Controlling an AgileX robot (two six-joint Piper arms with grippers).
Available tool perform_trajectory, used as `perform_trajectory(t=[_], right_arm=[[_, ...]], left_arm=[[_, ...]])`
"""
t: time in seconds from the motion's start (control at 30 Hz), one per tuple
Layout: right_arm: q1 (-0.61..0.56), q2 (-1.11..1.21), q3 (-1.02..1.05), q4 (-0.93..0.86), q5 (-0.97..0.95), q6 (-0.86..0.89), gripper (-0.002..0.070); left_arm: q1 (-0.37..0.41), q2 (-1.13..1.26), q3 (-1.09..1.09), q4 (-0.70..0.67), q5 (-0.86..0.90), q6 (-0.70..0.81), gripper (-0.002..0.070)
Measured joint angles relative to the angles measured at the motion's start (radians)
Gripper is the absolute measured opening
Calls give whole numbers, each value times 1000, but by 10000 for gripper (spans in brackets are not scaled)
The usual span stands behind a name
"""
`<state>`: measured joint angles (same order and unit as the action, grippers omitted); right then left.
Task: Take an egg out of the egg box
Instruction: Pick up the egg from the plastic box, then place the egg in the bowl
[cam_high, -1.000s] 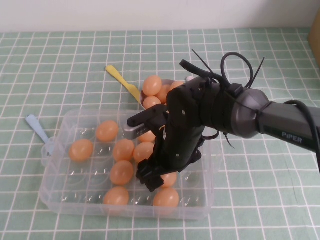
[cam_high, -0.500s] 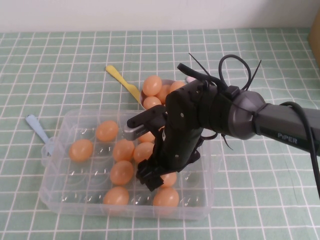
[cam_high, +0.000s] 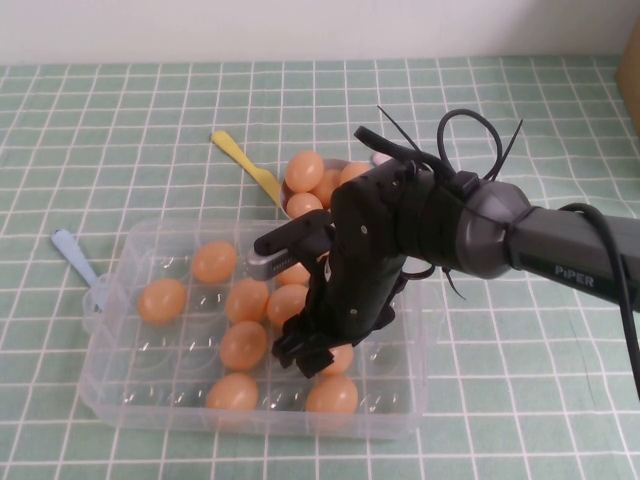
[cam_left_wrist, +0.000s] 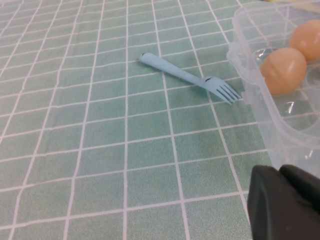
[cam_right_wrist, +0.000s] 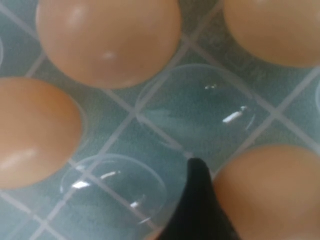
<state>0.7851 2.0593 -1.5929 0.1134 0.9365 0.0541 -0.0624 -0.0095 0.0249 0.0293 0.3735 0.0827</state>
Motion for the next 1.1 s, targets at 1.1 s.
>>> perform_trajectory(t=[1.1], right_arm=[[-183,97,-356,-22,-119,103,447]], left_arm=[[0,0,0,0,0,0,-3]])
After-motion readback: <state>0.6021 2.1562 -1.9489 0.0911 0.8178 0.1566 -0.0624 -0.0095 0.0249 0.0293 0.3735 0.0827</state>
